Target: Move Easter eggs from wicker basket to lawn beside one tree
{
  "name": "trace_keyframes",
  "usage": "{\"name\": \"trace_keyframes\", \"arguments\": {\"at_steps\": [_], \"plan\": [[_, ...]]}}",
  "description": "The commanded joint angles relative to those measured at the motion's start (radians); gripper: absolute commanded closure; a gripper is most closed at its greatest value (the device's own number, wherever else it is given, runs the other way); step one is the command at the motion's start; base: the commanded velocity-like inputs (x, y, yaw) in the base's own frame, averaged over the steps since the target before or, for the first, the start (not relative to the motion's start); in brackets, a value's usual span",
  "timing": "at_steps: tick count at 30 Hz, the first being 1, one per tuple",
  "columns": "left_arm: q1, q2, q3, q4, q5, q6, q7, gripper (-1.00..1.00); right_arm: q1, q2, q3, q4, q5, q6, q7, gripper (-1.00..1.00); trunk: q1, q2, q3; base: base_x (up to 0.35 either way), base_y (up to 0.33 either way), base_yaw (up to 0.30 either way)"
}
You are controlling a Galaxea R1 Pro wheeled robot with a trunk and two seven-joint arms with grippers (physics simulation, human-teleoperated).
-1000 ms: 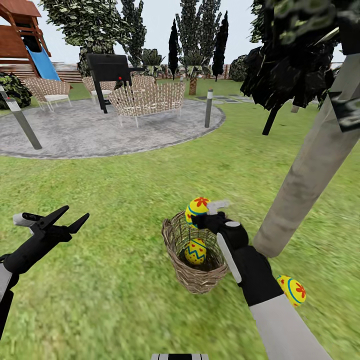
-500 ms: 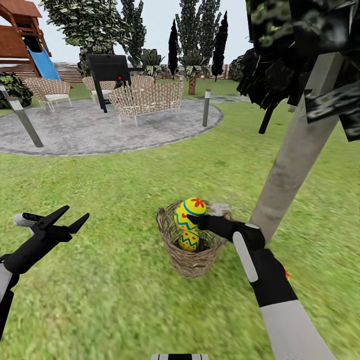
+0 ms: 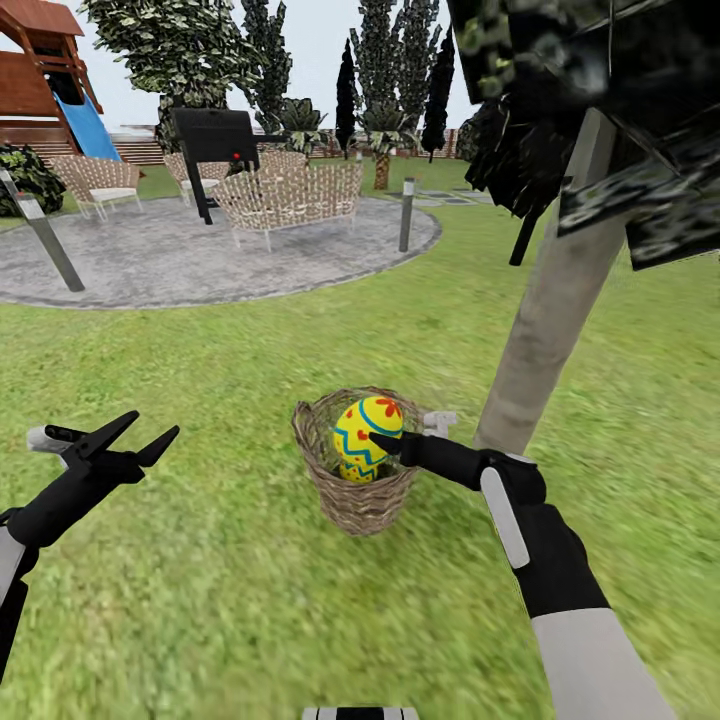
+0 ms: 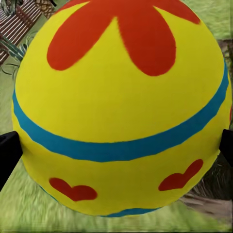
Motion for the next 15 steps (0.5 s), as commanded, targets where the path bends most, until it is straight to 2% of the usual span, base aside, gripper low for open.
{"name": "trace_keyframes", "arguments": {"at_steps": [1, 4, 8, 11, 13, 15], "plan": [[0.0, 0.0, 0.0, 0.0, 0.0, 0.0, 0.0, -1.0, 0.0, 0.0, -0.002, 0.0, -0.001, 0.0, 0.001, 1.0, 0.0, 0.0, 0.0, -0.231, -0.256, 0.0], [0.0, 0.0, 0.0, 0.0, 0.0, 0.0, 0.0, -1.0, 0.0, 0.001, -0.01, 0.002, -0.002, 0.0, 0.001, 1.0, 0.0, 0.0, 0.0, -0.23, -0.224, -0.016], [0.0, 0.0, 0.0, 0.004, 0.0, 0.0, 0.0, -1.0, 0.012, 0.001, -0.013, 0.004, -0.007, -0.001, 0.003, 1.0, 0.0, 0.0, 0.001, -0.065, -0.051, -0.23], [0.0, 0.0, 0.0, 0.005, 0.0, 0.0, 0.0, -1.0, 0.02, -0.001, -0.04, 0.005, -0.062, 0.0, 0.004, 1.0, 0.0, 0.0, 0.003, -0.003, -0.002, -0.283], [0.0, 0.0, 0.0, 0.005, 0.0, 0.0, 0.0, -1.0, 0.021, -0.001, -0.05, 0.005, -0.073, -0.001, 0.005, 1.0, 0.0, 0.0, 0.004, 0.0, 0.0, -0.286], [0.0, 0.0, 0.0, 0.005, -0.001, 0.0, 0.001, -1.0, 0.022, -0.002, -0.117, 0.005, -0.075, 0.0, 0.005, 1.0, 0.0, 0.0, 0.005, 0.0, 0.0, -0.286]]}}
